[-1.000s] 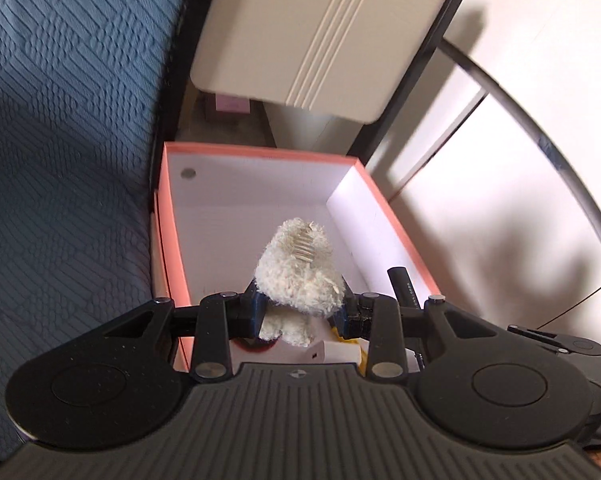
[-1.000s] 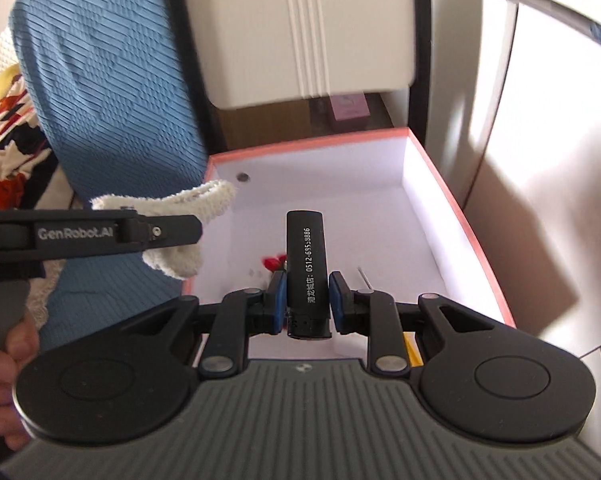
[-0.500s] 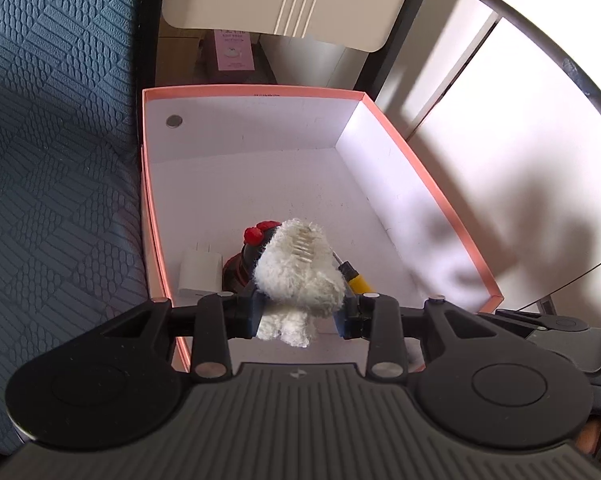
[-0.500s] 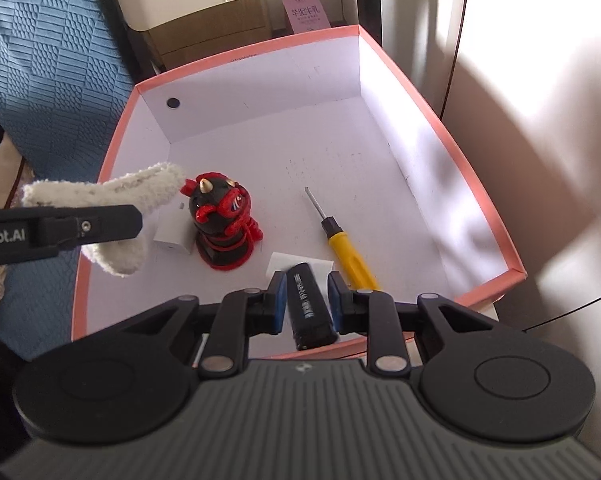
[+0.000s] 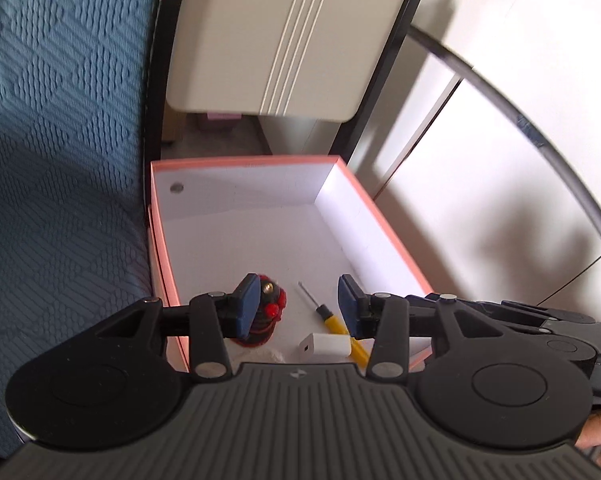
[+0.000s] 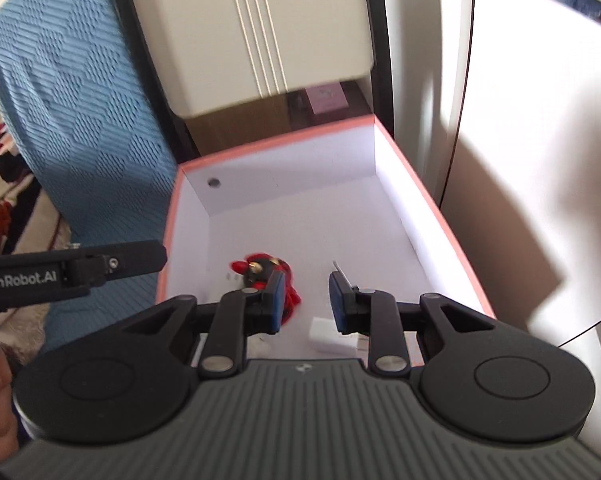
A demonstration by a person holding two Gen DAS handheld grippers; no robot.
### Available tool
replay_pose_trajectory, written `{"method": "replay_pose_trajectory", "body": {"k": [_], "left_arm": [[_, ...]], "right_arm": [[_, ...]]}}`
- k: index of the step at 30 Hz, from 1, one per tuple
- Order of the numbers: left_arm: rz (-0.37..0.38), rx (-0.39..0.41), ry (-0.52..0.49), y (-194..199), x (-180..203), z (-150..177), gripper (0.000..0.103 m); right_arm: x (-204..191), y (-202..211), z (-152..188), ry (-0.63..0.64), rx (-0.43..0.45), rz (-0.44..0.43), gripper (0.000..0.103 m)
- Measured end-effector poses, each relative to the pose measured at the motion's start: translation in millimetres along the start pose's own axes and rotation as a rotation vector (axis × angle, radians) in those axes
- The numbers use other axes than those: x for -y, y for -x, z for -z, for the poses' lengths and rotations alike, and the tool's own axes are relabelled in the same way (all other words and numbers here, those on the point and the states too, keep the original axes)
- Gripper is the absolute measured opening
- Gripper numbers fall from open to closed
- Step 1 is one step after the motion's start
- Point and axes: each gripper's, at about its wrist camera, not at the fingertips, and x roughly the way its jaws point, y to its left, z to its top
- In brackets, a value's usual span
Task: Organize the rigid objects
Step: 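Carry the cable and USB stick over the pink box and lower them, then open both tools and withdraw them up from the box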
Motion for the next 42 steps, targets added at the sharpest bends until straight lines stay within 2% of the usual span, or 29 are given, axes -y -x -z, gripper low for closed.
{"method": "replay_pose_trajectory", "body": {"k": [5,12,16,22,26,29,32,39,40,42], "left_arm": [[0.012,0.07,-0.038,46.1,4.3,-6.7,0.054],[0.038,0.135,-0.067,100.5,-1.1,-1.7,0.055],[0.023,0.17,-0.086,123.0,-9.6,7.2,0.062],[0.049,0.16,-0.086,144.8,-21.2,23.4,0.064],[0.064,0.167,-0.077,159.3,-26.4,29.8,0.076],[0.084,0.17,-0.096,168.1,-24.5,31.3,0.076],[0.075,0.173,-0.143,176.7,-20.1,34.6,0.076],[0.091,0.185,-0.115,192.6,-26.3,46.5,0.076],[0.09,0.186,-0.104,194.9,-28.1,48.0,0.078],[0.094,0.186,-0.081,197.5,-30.9,49.6,0.095]], "right_arm": [[-15.3,37.2,-2.8,0.011,0.046,0.005,0.028],[-40.9,75.4,9.5,0.03,0.083,-0.005,0.028],[-58.2,90.0,22.4,0.034,0.085,0.01,0.028],[-74.3,107.7,42.0,0.017,0.091,0.023,0.028],[-85.8,119.7,55.5,0.027,0.091,0.031,0.028],[-88.7,132.4,61.3,-0.014,0.105,0.041,0.028],[-91.2,139.1,65.8,-0.037,0.11,0.043,0.028],[-94.3,148.5,79.8,-0.051,0.106,0.073,0.028],[-95.0,149.4,80.8,-0.047,0.108,0.071,0.028],[-96.9,150.7,82.6,-0.045,0.111,0.082,0.028]]}}
